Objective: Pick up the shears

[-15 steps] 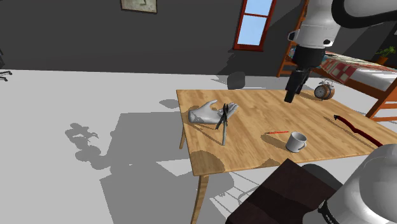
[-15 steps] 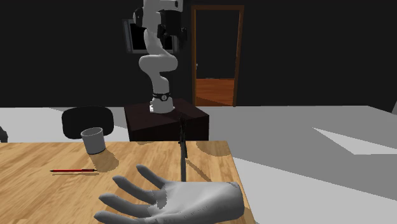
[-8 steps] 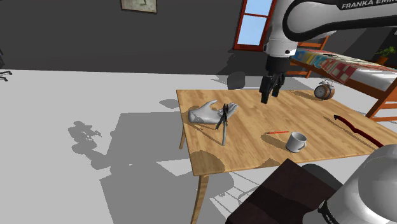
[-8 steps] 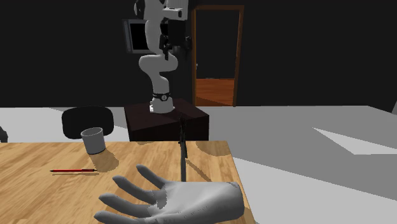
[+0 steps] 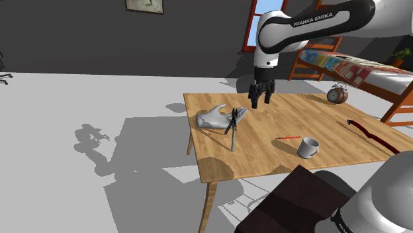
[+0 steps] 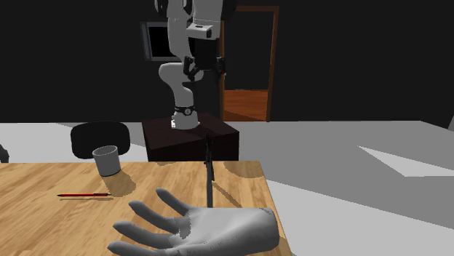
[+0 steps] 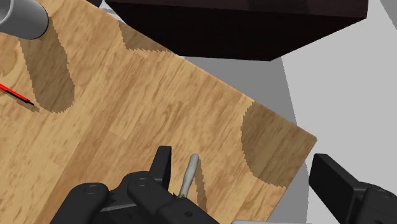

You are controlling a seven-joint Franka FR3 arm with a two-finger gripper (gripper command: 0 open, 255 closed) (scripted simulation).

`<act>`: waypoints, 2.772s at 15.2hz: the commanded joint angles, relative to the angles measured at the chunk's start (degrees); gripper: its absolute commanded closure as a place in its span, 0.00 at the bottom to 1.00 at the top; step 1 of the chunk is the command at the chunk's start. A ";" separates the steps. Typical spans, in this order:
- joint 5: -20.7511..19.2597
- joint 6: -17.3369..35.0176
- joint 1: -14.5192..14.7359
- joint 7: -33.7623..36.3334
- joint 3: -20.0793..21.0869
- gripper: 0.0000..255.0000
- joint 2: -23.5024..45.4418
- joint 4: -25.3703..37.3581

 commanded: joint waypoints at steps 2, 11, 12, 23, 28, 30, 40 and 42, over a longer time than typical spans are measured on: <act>0.46 0.40 -0.39 0.73 -0.39 0.00 7.70 5.47; 2.27 -2.05 -2.09 2.07 -1.74 0.00 30.80 25.66; 2.52 -2.71 -2.33 2.22 -1.85 0.00 33.49 28.41; 4.26 -8.30 -4.48 3.56 -2.33 0.00 55.70 52.05; 4.31 -6.42 -4.48 3.49 -2.30 0.00 56.94 51.40; 4.31 -6.41 -4.49 3.48 -2.30 1.00 56.96 51.42; 4.30 -6.93 -4.48 3.51 -2.31 1.00 56.58 51.55; 4.27 -7.98 -4.48 3.55 -2.33 1.00 55.87 51.90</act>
